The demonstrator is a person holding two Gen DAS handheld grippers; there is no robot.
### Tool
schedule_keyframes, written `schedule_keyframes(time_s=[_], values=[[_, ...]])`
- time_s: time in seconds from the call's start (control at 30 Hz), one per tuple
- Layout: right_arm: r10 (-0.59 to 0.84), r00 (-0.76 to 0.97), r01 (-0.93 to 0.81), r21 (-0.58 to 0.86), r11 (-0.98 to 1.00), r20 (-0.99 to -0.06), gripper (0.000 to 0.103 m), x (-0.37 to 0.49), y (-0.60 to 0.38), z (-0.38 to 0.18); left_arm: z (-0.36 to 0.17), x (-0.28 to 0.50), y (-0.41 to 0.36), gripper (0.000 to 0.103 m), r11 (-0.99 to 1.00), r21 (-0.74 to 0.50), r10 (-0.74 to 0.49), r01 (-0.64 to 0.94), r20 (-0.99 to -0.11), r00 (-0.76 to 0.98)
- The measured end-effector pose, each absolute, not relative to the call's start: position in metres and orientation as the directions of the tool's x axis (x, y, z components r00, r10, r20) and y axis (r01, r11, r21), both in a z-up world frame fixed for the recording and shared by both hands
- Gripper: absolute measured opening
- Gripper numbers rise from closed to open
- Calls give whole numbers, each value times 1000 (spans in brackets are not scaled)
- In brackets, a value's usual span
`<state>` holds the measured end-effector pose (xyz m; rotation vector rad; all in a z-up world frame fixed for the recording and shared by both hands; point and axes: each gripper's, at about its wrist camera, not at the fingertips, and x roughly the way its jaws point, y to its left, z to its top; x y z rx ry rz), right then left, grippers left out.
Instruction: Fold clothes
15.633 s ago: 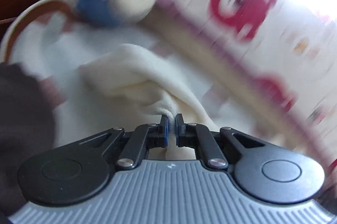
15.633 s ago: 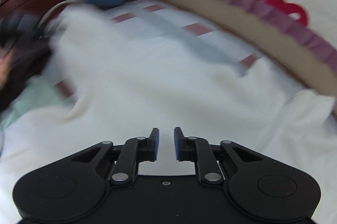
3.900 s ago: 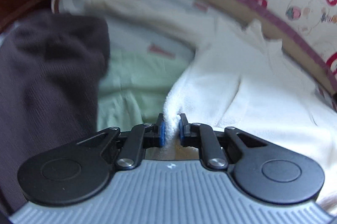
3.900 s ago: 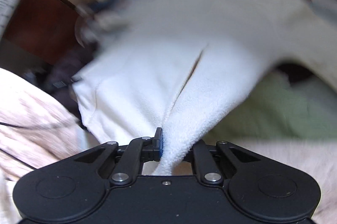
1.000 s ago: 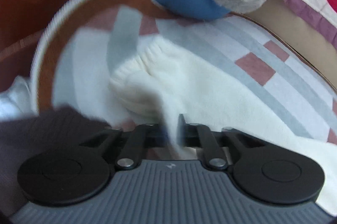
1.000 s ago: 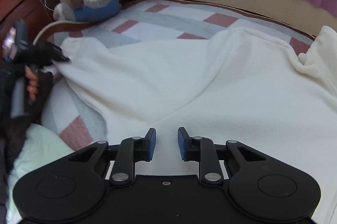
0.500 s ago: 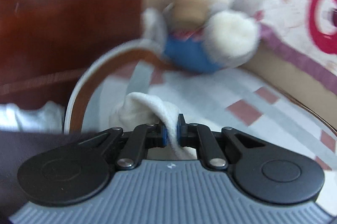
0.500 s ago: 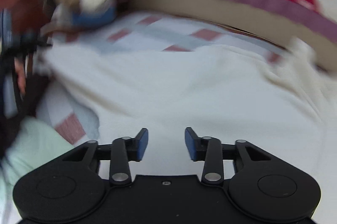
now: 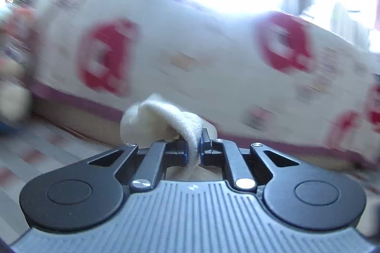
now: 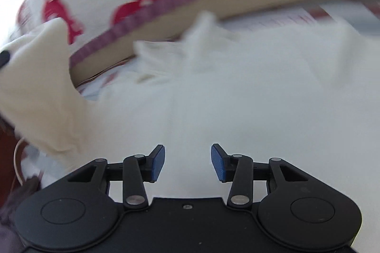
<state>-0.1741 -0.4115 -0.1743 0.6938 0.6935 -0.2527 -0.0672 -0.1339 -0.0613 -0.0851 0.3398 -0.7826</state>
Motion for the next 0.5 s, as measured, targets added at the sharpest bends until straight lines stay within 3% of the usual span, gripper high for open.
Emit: schedule_keyframes(time_s=[0.03,0.07,0.1,0.13,0.2,0.27,0.4,0.5], values=[[12,749,443,515,733,-662,48,-182,-415,-178,-78,-77,-153,18,649,-203,-747,733,-355,563],[16,749,454,530,717,-663,48,-191,-419,-182,-95,-87,-173,43,584,-214,-774,783,-438,458],[19,748,464,543,699,-664,48,-199,-423,-186,-112,-97,-192,59,516,-231,-785,825,-514,346],[23,747,475,557,682,-664,42,-207,-427,-190,-128,-109,-205,57,486,-191,-754,853,-586,298],[22,730,488,543,684,-683,47,-217,-429,-195,-155,-134,-220,53,458,-27,-652,889,-690,315],[39,742,471,562,680,-669,48,-225,-430,-199,-162,-142,-210,54,459,11,-643,888,-686,340],[47,746,469,575,670,-664,48,-226,-430,-202,-152,-122,-170,56,591,-53,-642,805,-635,430],[62,754,463,597,655,-653,56,-221,-428,-202,-155,-97,-144,56,696,-86,-584,712,-645,493]])
